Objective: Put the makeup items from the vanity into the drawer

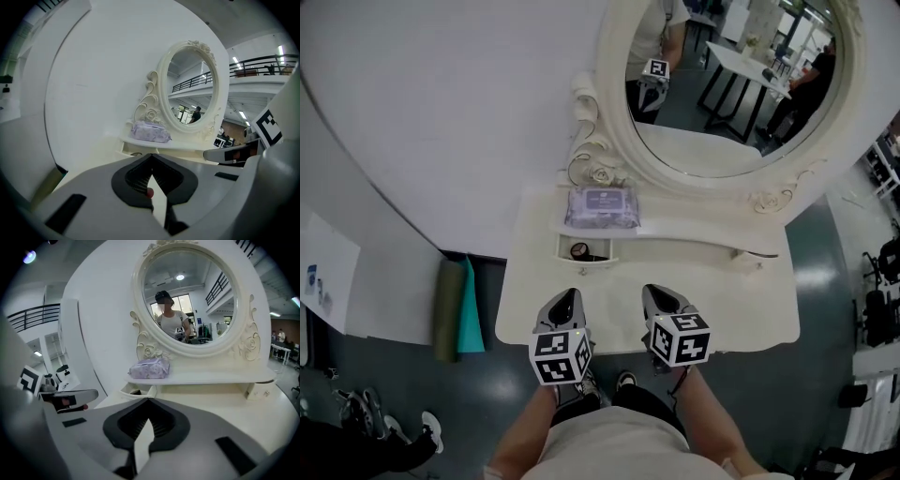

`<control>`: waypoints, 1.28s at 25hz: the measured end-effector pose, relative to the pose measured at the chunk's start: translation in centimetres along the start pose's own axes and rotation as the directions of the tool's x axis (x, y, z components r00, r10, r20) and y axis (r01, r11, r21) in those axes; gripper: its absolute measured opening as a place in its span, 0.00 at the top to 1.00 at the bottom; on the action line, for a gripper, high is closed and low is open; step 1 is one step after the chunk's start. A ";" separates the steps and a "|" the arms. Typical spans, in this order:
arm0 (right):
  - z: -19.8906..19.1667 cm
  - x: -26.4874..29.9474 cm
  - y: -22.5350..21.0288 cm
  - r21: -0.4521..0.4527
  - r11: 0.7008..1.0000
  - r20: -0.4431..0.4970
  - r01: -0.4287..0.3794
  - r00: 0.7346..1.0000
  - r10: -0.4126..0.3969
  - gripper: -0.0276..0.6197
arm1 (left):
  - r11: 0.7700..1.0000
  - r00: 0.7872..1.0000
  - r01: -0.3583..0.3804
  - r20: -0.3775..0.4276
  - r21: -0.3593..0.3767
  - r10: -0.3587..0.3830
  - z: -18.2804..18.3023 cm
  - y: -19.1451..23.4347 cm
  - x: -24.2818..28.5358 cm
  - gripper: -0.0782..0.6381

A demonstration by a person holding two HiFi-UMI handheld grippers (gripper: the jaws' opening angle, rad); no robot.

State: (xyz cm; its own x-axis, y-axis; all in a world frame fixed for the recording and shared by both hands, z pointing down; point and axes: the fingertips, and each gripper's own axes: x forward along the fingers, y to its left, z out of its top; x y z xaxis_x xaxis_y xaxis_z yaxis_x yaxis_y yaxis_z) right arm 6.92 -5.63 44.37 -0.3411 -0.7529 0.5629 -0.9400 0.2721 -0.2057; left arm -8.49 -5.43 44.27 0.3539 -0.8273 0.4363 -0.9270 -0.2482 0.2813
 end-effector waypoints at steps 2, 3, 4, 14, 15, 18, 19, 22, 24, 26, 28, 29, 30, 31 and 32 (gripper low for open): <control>0.2 -0.5 -0.1 -0.006 1.000 0.014 -0.009 1.000 0.009 0.93 | 1.000 1.000 -0.005 0.008 0.003 0.005 0.0 -0.6 -0.3 0.88; 0.4 -0.7 -0.1 -0.013 1.000 0.022 -0.016 1.000 0.017 0.93 | 1.000 1.000 -0.010 0.012 0.004 0.010 0.0 -0.9 -0.4 0.88; 0.5 -1.0 -0.1 -0.021 0.999 0.030 -0.025 0.999 0.026 0.93 | 1.000 1.000 -0.016 0.015 0.005 0.016 0.0 -1.3 -0.6 0.88; -1.0 -4.1 -2.9 -0.033 0.994 0.014 -0.104 0.994 0.105 0.93 | 0.997 0.997 -0.074 0.007 0.024 0.074 -2.2 -7.0 -2.5 0.88; -0.9 -4.2 -2.9 -0.045 0.993 0.016 -0.113 0.993 0.114 0.93 | 0.996 0.997 -0.080 0.013 0.027 0.079 -2.2 -7.3 -2.7 0.88; -0.5 -4.5 -2.2 -0.083 0.987 0.024 -0.136 0.990 0.139 0.93 | 0.995 0.994 -0.103 0.025 0.014 0.103 -2.4 -7.5 -3.5 0.88; -0.4 -4.7 -1.9 -0.099 0.985 0.029 -0.140 0.989 0.144 0.93 | 0.994 0.994 -0.108 0.030 0.010 0.108 -2.3 -7.5 -3.7 0.88; 0.0 -5.0 -1.3 -0.148 0.978 0.037 -0.150 0.987 0.157 0.93 | 0.993 0.992 -0.120 0.051 0.008 0.120 -1.9 -7.6 -4.0 0.88; -0.3 -5.0 -0.9 -0.162 0.972 0.026 -0.170 0.984 0.176 0.93 | 0.992 0.990 -0.128 0.060 -0.001 0.128 -1.8 -7.4 -4.2 0.88; -0.5 -5.1 -0.7 -0.171 0.969 0.021 -0.177 0.983 0.183 0.93 | 0.991 0.989 -0.134 0.062 -0.007 0.134 -1.9 -7.3 -4.4 0.88; -0.4 -5.0 -0.5 -0.173 0.969 0.023 -0.176 0.983 0.182 0.93 | 0.990 0.988 -0.140 0.064 -0.007 0.141 -1.8 -7.0 -4.5 0.88; -0.3 -4.9 -0.5 -0.172 0.970 0.024 -0.174 0.983 0.181 0.93 | 0.990 0.988 -0.143 0.065 -0.007 0.143 -1.7 -6.9 -4.6 0.88; -0.3 -4.9 -0.5 -0.171 0.970 0.025 -0.171 0.984 0.178 0.93 | 0.989 0.987 -0.145 0.065 -0.007 0.145 -1.6 -6.8 -4.7 0.88; -0.3 -4.9 -0.6 -0.170 0.971 0.026 -0.167 0.984 0.174 0.93 | 0.989 0.987 -0.146 0.066 -0.007 0.146 -1.6 -6.8 -4.7 0.88; -0.2 -4.9 -0.7 -0.168 0.972 0.028 -0.163 0.985 0.170 0.93 | 0.989 0.987 -0.147 0.067 -0.007 0.147 -1.5 -6.7 -4.7 0.88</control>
State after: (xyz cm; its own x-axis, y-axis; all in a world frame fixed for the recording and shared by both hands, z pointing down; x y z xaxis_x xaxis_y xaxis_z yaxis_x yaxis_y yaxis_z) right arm 9.22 -1.97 41.94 -0.4957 -0.7119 0.4974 -0.8586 0.4880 -0.1572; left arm -3.76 0.90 41.58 0.2046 -0.8868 0.4144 -0.9681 -0.1207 0.2198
